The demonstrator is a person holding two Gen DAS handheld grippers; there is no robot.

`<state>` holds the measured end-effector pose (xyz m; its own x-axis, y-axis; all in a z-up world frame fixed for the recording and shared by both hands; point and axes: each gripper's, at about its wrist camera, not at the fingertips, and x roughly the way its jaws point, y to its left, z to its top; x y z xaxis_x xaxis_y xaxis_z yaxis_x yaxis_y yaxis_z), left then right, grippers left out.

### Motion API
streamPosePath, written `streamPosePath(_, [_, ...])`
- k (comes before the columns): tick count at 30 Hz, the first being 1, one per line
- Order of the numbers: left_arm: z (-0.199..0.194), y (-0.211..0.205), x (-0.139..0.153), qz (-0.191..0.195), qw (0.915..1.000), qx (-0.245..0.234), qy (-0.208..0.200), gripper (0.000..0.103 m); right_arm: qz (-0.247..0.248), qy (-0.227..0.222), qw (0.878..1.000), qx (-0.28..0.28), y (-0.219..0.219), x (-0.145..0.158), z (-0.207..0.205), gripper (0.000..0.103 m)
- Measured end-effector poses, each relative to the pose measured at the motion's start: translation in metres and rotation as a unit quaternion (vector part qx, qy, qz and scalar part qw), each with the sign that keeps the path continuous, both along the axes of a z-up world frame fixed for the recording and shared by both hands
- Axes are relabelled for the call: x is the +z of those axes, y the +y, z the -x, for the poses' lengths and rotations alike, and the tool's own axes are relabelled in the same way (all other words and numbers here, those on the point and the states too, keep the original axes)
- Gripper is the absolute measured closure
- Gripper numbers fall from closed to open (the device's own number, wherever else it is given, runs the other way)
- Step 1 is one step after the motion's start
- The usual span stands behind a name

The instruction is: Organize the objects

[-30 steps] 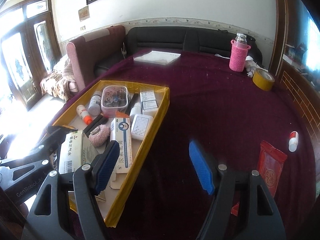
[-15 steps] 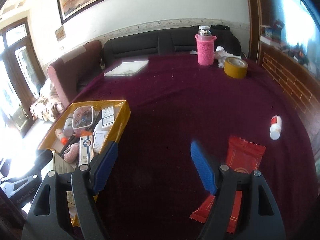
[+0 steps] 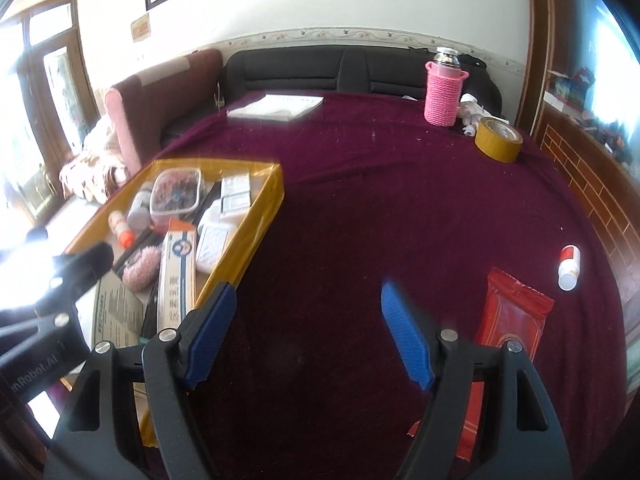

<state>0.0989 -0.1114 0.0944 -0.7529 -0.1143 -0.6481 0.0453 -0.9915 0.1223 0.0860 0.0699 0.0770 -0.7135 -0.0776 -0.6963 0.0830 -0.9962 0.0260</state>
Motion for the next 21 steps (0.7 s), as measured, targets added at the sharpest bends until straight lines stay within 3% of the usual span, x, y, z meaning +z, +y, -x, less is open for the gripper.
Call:
streamPosePath(6, [-0.001, -0.013, -0.01, -0.02, 0.9997, 0.0, -0.013, 0.023, -0.028, -0.017, 0.999, 0.014, -0.023, -0.013, -0.004, 0.028])
streamPosePath(21, [-0.005, -0.029, -0.021, -0.046, 0.9986, -0.001, -0.024, 0.023, -0.039, -0.03, 0.999, 0.014, -0.039, -0.015, -0.009, 0.028])
